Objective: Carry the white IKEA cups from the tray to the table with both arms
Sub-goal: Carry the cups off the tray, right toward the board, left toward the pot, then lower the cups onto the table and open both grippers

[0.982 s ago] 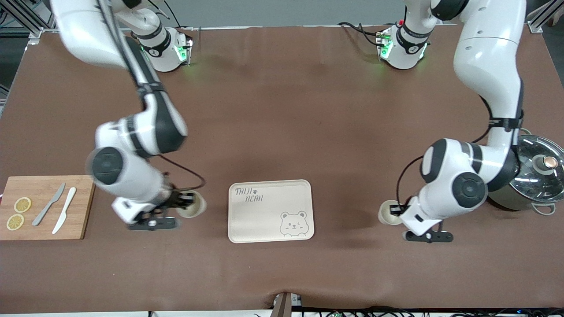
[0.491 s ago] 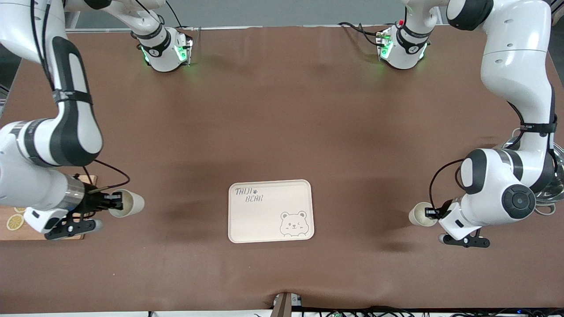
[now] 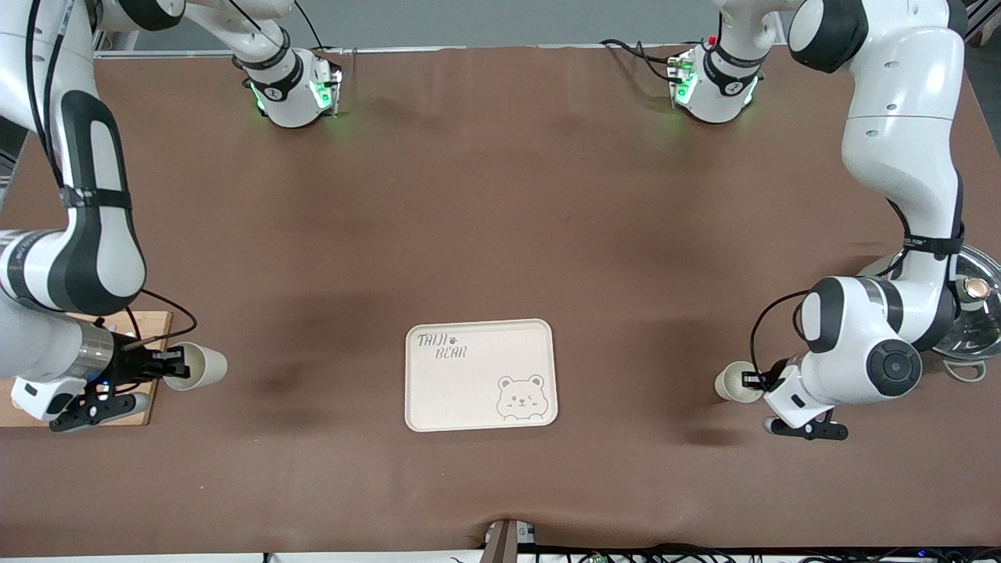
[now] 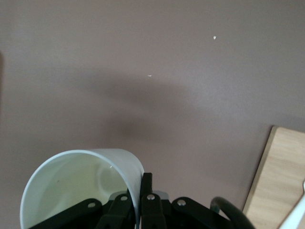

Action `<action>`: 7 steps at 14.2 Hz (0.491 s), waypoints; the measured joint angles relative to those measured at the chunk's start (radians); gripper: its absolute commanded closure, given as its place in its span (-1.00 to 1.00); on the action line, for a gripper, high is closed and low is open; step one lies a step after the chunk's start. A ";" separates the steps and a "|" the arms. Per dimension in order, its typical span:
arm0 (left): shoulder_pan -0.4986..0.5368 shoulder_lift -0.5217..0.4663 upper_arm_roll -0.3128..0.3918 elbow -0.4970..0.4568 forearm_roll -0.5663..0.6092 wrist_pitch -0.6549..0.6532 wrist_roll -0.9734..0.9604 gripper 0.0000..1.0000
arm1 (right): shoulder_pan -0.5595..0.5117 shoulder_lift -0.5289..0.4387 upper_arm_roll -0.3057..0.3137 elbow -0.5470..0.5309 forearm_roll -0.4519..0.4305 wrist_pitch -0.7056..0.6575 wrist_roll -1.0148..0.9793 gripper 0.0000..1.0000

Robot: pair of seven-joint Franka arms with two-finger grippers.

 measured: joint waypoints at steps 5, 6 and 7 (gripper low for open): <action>0.000 0.003 0.000 -0.001 0.000 0.024 -0.001 -0.99 | -0.023 0.093 0.000 -0.009 0.001 0.145 -0.060 1.00; 0.000 0.004 0.000 -0.001 0.000 0.026 -0.001 -1.00 | -0.024 0.102 0.000 -0.009 0.002 0.160 -0.062 1.00; 0.000 0.004 0.000 -0.001 0.000 0.028 -0.001 -1.00 | -0.024 0.109 0.001 -0.009 0.002 0.175 -0.063 1.00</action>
